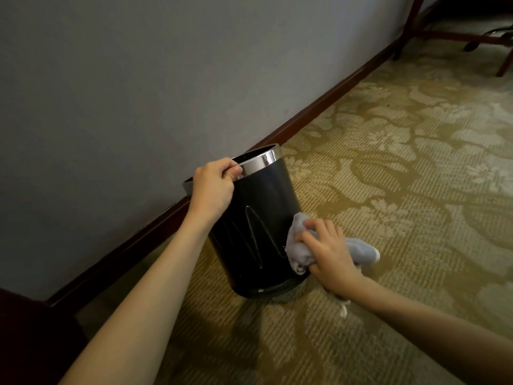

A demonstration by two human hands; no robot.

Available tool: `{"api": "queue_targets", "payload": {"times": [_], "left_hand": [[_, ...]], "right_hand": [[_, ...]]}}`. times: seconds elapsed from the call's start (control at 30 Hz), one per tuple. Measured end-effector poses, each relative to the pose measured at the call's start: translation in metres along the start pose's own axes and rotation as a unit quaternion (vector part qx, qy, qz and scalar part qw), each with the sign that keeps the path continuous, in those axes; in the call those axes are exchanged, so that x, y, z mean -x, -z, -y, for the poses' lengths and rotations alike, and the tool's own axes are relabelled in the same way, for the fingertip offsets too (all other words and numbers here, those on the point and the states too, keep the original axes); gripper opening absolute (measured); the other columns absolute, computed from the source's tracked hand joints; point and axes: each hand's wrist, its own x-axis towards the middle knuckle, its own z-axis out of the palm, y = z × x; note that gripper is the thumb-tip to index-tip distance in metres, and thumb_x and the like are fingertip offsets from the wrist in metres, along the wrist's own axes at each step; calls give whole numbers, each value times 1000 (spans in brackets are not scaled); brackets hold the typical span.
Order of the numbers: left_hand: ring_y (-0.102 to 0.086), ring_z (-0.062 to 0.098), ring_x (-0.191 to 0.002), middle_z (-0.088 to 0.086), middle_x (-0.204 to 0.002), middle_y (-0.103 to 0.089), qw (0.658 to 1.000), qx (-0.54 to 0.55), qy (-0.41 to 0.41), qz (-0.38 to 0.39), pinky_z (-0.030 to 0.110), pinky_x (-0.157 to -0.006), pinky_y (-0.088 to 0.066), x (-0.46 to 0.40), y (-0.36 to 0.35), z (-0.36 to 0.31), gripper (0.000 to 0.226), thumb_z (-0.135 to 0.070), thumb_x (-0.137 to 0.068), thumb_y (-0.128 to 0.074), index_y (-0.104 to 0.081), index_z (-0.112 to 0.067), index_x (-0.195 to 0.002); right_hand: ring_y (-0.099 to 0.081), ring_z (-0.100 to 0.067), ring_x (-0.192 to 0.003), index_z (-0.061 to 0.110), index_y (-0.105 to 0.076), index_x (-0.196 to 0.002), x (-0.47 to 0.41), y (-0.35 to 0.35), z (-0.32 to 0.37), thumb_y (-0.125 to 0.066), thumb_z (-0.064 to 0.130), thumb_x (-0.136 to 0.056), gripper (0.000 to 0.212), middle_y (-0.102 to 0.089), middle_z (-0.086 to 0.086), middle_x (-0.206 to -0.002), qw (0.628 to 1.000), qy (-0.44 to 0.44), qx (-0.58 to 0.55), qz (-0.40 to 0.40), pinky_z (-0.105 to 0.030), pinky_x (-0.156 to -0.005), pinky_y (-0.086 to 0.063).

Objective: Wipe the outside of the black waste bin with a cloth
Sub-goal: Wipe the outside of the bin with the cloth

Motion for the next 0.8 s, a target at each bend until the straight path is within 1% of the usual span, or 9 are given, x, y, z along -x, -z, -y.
{"api": "queue_targets", "payload": {"times": [0.07,0.13,0.2,0.3,0.43,0.5,0.57,0.7,0.8], "left_hand": [[-54,7,-70,-12,-67,-59,1000,-12,0,-12,7,-61,-34,0,-5,-7,19,-19,-92,-56,-65,-20,-75],[-57,19,-77,-8,-68,-60,1000,-15,-8,-12,29,-74,-41,-1,-11,-12,19,-19,-92,-56,-65,-18,-76],[-56,23,-77,-11,-63,-56,1000,-19,-23,-5,38,-77,-43,3,-15,-21,22,-18,-91,-56,-61,-21,-70],[-52,20,-69,-14,-56,-50,998,-42,-46,1,37,-71,-40,7,-19,-28,25,-19,-90,-57,-56,-26,-66],[-54,23,-67,-13,-56,-52,999,-44,-30,9,32,-63,-36,1,-15,-20,22,-22,-89,-58,-61,-24,-67],[-57,23,-71,-10,-60,-56,999,-43,-20,9,32,-64,-39,-2,-11,-15,20,-23,-89,-57,-65,-22,-71],[-59,21,-74,-6,-66,-61,999,-44,-10,2,33,-69,-42,-5,-7,-9,18,-24,-89,-57,-67,-22,-74],[-60,17,-74,-4,-70,-65,1000,-20,0,5,28,-65,-40,-10,-4,-1,17,-24,-89,-57,-70,-21,-79],[-58,15,-71,-11,-65,-60,1000,-29,-9,5,28,-65,-38,-10,-9,-3,18,-24,-90,-57,-67,-22,-75]], "right_hand": [[-51,-36,-95,9,-61,-103,-21,12,0,-70,4,-66,38,-54,-16,-116,999,-38,-23,-12,-50,-75,-45],[-49,-34,-99,7,-59,-107,-47,28,0,-66,3,-72,36,-51,-15,-119,996,-53,-51,-46,-49,-81,-43],[-48,-32,-101,7,-61,-105,-75,44,2,-66,0,-72,34,-52,-14,-119,991,-48,-78,-102,-48,-83,-42],[-49,-31,-100,9,-63,-98,-107,59,10,-66,-2,-70,30,-54,-12,-117,980,-38,-79,-179,-44,-80,-41],[-49,-34,-99,10,-64,-99,-91,42,16,-66,-2,-64,37,-54,-14,-118,978,-56,-68,-190,-43,-79,-41],[-50,-36,-95,12,-61,-101,-67,28,20,-69,2,-63,40,-54,-16,-116,982,-20,-32,-183,-43,-78,-42],[-48,-29,-91,11,-61,-99,-37,11,20,-67,14,-76,24,-49,-14,-111,979,47,-15,-196,-38,-82,-41],[-41,-28,-98,21,-66,-96,28,-15,10,-63,22,-71,26,-41,-7,-121,992,123,25,-34,-51,-74,-50],[-46,-29,-99,24,-66,-96,17,-5,1,-66,16,-57,41,-54,-9,-115,992,119,17,28,-52,-75,-52]]}}
